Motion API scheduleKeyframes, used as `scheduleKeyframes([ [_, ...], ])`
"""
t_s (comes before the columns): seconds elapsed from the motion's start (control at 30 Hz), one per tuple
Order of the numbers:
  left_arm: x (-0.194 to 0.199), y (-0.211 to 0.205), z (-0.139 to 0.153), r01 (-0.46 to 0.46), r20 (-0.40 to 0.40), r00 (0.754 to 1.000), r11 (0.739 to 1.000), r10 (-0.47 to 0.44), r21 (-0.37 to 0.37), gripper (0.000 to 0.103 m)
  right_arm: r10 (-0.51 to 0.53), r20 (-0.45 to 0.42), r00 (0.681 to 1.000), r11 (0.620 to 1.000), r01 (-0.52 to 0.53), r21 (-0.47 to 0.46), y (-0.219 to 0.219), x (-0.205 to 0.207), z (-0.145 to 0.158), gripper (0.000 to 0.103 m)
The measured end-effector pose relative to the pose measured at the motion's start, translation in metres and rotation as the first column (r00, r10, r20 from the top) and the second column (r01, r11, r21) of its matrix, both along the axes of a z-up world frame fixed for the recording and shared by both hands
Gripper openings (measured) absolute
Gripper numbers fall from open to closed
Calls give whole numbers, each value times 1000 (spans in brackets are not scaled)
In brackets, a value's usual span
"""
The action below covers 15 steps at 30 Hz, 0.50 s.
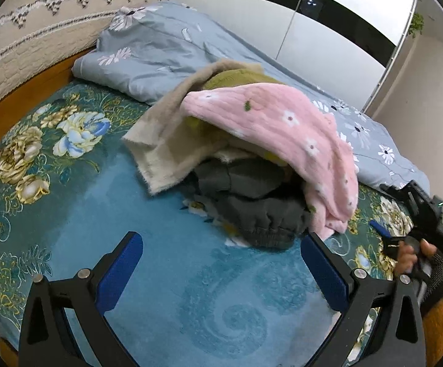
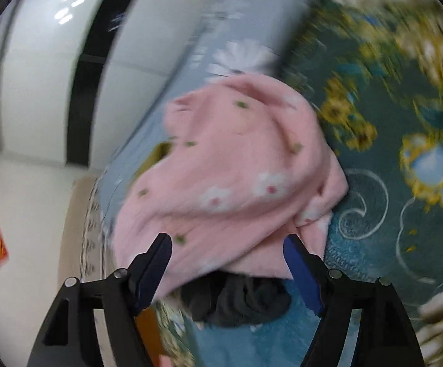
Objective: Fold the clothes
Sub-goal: 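Reach the right tool onto the pink fleece garment and grasp it, then pull the pink garment off the pile with the right tool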
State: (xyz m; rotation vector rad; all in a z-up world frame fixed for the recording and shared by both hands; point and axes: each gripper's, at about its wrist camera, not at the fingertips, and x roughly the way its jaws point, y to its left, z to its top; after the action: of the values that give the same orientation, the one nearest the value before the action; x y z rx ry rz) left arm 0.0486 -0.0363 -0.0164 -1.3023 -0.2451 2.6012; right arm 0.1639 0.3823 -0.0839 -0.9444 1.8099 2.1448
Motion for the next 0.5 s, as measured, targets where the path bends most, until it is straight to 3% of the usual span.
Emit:
scheduleKeyframes([
  [0.23, -22, -20, -25, -17, 50, 999, 1000, 16, 23, 103, -103, 34, 994, 991, 105, -86, 5, -37, -45, 83],
  [0.43, -32, -36, -40, -30, 79, 996, 999, 27, 41, 103, -151, 68, 986, 981, 158, -109, 7, -59, -58, 83],
  [0.47, -33, -39, -42, -28, 84, 996, 999, 24, 44, 103, -153, 68, 986, 980, 161, -117, 7, -61, -58, 81],
  [0.5, -33, -41, -42, -33, 87, 996, 998, 29, 46, 103, -153, 66, 986, 979, 160, -123, 8, -61, -55, 64],
])
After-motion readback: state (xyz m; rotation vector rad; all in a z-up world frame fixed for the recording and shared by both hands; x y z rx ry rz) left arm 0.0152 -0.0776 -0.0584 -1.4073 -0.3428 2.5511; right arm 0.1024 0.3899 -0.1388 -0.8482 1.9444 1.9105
